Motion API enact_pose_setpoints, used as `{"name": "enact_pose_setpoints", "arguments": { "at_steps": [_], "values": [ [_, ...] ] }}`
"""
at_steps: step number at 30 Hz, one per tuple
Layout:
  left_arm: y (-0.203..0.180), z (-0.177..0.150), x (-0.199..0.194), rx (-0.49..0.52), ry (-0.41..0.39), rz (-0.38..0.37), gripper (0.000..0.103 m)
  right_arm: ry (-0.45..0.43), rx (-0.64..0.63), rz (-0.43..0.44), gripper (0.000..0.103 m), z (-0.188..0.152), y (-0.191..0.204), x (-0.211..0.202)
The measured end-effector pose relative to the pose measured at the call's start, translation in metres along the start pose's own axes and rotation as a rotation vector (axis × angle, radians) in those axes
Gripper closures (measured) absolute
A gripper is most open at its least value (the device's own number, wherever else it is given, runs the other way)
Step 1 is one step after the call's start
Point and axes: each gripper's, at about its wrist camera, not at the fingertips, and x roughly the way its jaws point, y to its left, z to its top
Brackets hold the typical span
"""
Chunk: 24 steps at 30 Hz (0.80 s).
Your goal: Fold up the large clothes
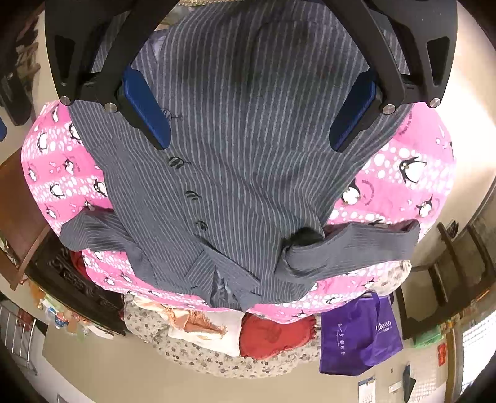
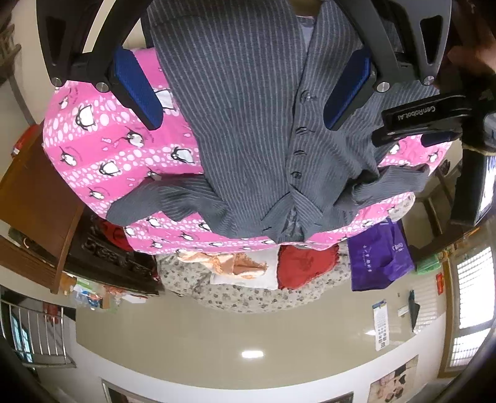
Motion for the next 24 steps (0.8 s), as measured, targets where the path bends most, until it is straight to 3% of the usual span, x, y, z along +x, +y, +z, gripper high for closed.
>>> {"name": "enact_pose_setpoints", "arguments": {
  "at_steps": [10,24],
  "values": [
    [0.005,-0.0021,0.004,-0.05,0.006,-0.005,0.001,-0.021,-0.047,-0.006,0.0,-0.0017,0.0021,-0.0032],
    [0.0028,0.0021,0.0009,-0.029,-0.018,0.006,0.001,-0.051,-0.039,-0.005,0.0,0.0003,-0.0037,-0.005]
  ]
}}
